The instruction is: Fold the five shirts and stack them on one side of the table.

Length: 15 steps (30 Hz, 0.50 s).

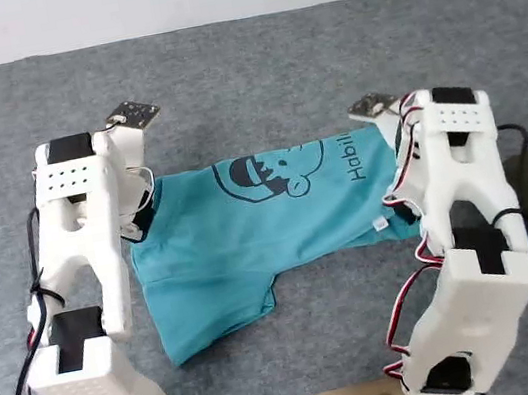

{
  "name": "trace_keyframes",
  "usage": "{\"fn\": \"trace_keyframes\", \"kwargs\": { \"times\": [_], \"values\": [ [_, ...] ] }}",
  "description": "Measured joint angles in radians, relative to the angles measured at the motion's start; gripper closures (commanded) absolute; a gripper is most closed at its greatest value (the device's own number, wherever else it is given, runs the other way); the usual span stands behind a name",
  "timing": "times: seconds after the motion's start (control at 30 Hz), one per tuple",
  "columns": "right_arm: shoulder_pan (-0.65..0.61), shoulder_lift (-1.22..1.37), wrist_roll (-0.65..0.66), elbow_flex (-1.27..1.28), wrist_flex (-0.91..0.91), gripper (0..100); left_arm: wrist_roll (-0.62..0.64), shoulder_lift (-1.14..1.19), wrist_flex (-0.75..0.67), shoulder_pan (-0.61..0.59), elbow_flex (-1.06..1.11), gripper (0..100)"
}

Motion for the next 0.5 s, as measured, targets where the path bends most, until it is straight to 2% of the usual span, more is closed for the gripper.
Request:
{"fn": "trace_keyframes", "kwargs": {
  "times": [0.1,0.17,0.5],
  "values": [
    [0.0,0.0,0.0,-0.037,0.043,89.2,0.0,0.0,0.0,0.0,0.0,99],
    [0.0,0.0,0.0,-0.041,0.066,87.8,0.0,0.0,0.0,0.0,0.0,99],
    [0.0,0.0,0.0,-0.041,0.012,98.5,0.0,0.0,0.0,0.0,0.0,99]
  ]
}}
